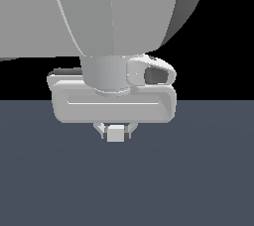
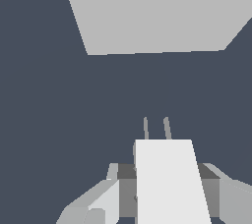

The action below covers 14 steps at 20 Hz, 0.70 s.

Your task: Plug the charger into the wall socket.

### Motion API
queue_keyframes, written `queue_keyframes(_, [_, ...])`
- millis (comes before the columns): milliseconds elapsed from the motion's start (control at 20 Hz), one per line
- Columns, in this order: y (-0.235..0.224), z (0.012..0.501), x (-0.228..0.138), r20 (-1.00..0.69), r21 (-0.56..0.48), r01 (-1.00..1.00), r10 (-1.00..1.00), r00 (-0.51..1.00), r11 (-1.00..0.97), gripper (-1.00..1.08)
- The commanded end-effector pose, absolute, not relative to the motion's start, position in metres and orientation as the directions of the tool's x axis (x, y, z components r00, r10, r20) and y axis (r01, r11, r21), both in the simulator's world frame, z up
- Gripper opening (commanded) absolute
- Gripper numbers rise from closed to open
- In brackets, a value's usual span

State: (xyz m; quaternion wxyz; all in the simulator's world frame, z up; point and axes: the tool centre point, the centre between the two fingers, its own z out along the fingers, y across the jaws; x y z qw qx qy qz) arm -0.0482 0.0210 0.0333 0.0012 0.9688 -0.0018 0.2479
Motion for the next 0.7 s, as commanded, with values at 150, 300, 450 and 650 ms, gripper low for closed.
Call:
queue_keyframes(150, [0.017, 0.064, -0.044, 0.482, 0.003, 0.019, 0.019, 0.876, -1.000, -1.00])
queue_keyframes(300, [0.016, 0.079, -0.041, 0.482, 0.004, 0.031, 0.029, 0.876, -1.000, -1.00])
queue_keyframes(450, [0.015, 0.090, -0.039, 0.482, 0.004, 0.040, 0.037, 0.876, -0.999, -1.00])
queue_keyframes(650, [0.015, 0.099, -0.037, 0.481, 0.003, 0.046, 0.042, 0.875, -0.999, -1.00])
